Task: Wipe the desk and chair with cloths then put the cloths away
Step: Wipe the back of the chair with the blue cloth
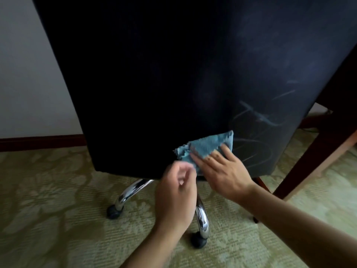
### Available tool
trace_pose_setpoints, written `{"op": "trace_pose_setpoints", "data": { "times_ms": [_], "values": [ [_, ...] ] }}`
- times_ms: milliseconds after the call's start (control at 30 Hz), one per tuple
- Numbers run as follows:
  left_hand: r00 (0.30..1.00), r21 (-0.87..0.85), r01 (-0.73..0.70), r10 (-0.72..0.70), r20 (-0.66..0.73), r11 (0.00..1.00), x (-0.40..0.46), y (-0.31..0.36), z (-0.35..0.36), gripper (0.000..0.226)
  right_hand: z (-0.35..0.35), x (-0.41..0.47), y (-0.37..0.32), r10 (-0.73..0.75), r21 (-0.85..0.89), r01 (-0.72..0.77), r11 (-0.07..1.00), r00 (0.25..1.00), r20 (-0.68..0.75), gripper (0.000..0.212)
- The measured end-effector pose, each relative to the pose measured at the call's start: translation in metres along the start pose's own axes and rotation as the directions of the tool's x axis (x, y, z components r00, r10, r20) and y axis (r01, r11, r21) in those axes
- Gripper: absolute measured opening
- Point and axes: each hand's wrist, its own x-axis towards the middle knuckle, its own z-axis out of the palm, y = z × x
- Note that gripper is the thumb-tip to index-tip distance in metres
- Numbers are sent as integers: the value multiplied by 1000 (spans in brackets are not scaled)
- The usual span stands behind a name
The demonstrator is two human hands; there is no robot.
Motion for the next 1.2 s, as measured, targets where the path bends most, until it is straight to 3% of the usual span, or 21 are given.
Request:
{"op": "trace_pose_setpoints", "data": {
  "times_ms": [67,100,200,233,300,400,467,533,600,667,767,867,1033,1100,1200],
  "values": [
    [897,231,-417,439,-51,879,8,2,-12,27,-13,17,9,69,40,-65,997,992,-105,57],
    [829,285,-532,559,-16,797,11,5,-16,34,-24,31,15,153,62,-144,988,968,-197,55],
    [710,371,-677,697,102,635,19,20,-20,47,-59,77,40,431,165,-400,902,799,-419,51],
    [691,399,-692,713,123,602,21,26,-21,49,-63,87,43,472,199,-431,880,750,-462,51],
    [668,446,-701,732,137,556,25,35,-19,54,-58,92,38,483,232,-425,875,734,-477,53],
    [665,540,-693,713,224,477,27,40,-10,61,-21,53,7,391,187,-347,919,865,-316,58],
    [708,611,-656,643,292,444,26,35,-3,65,-2,18,-10,294,129,-277,952,945,-144,60],
    [751,660,-607,592,294,442,27,31,0,67,-2,8,-5,262,97,-252,963,960,-101,57],
    [740,668,-608,611,281,429,27,35,2,65,-16,23,9,304,135,-284,949,937,-172,55],
    [680,657,-649,679,277,383,32,51,7,63,-36,46,29,372,159,-338,928,878,-301,54],
    [559,677,-700,765,319,229,48,71,12,64,-50,61,50,446,208,-395,895,799,-402,51],
    [448,619,-778,782,432,104,58,58,20,62,-34,38,43,497,245,-435,866,801,-333,55],
    [349,579,-807,699,625,-115,56,2,36,61,8,-20,9,524,256,-476,841,835,-167,48],
    [317,591,-790,717,621,-162,59,12,39,64,3,-15,19,545,285,-483,828,813,-205,47],
    [221,584,-784,784,581,-211,72,67,53,57,-24,10,57,639,357,-535,766,698,-324,49]
  ]
}}
